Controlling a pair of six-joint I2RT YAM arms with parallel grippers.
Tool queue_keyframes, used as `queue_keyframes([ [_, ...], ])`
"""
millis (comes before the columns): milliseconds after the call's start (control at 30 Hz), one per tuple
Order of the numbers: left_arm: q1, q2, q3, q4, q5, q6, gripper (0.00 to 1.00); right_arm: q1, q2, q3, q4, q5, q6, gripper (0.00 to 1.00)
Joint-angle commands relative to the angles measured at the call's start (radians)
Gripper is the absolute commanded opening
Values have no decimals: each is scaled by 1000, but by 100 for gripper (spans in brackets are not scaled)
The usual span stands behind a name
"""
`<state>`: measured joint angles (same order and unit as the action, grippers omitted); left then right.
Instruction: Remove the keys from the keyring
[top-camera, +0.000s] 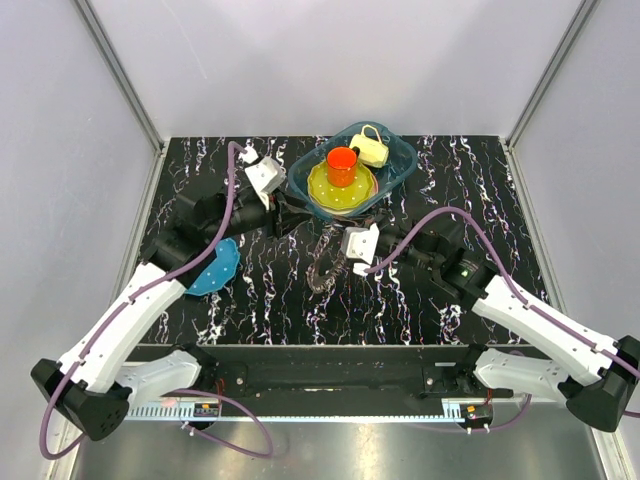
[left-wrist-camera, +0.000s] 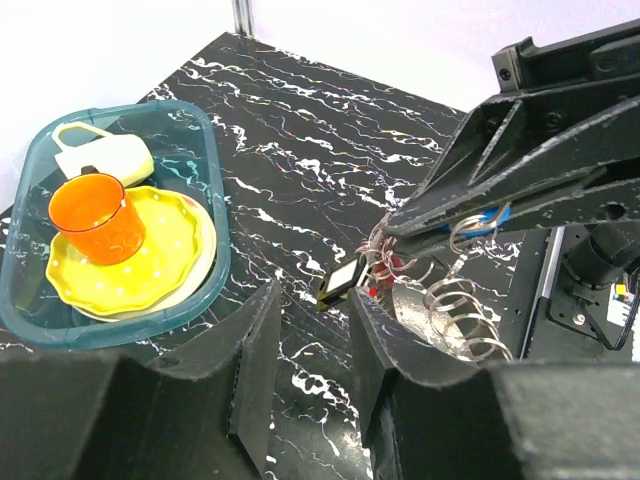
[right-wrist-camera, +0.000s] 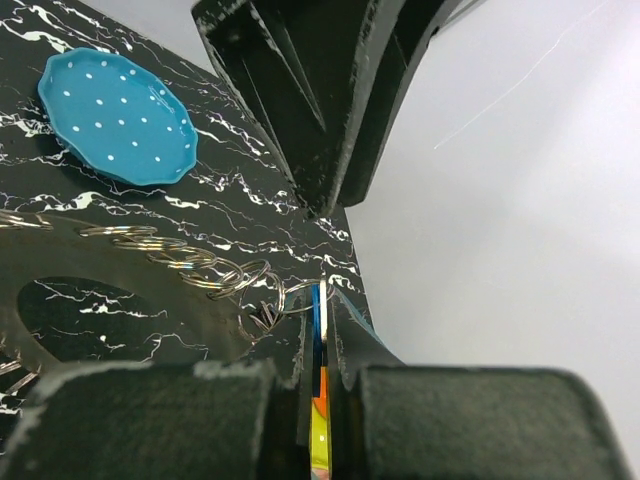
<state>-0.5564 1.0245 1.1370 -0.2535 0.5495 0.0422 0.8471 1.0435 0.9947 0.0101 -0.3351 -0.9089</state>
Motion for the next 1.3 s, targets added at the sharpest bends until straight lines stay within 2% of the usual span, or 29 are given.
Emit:
queue_keyframes([
  [0,9,34,55,57,53,-27,35,-2,-34,27,62,-13,-24,0],
  [167,9,51,35,109,113,-39,34,-3,-30,30,50,-4,-24,0],
  [400,6,20,-34,134,271,-81,34,-2,-17,36,57,33,2,0],
  [800,4,-9,-94,132,306,-74,35,-2,-10,38,60,36,30,0],
  [900,3,-23,-97,135,244,-76,34,-2,-8,36,60,31,33,0],
  [967,4,-26,-89,125,135,-76,33,-3,-10,33,60,31,34,0],
  [1033,4,-26,-79,111,89,-74,33,-2,-7,36,60,25,33,0],
  [1267,-3,-17,-65,157,79,-74,33,-2,0,39,74,21,42,0],
])
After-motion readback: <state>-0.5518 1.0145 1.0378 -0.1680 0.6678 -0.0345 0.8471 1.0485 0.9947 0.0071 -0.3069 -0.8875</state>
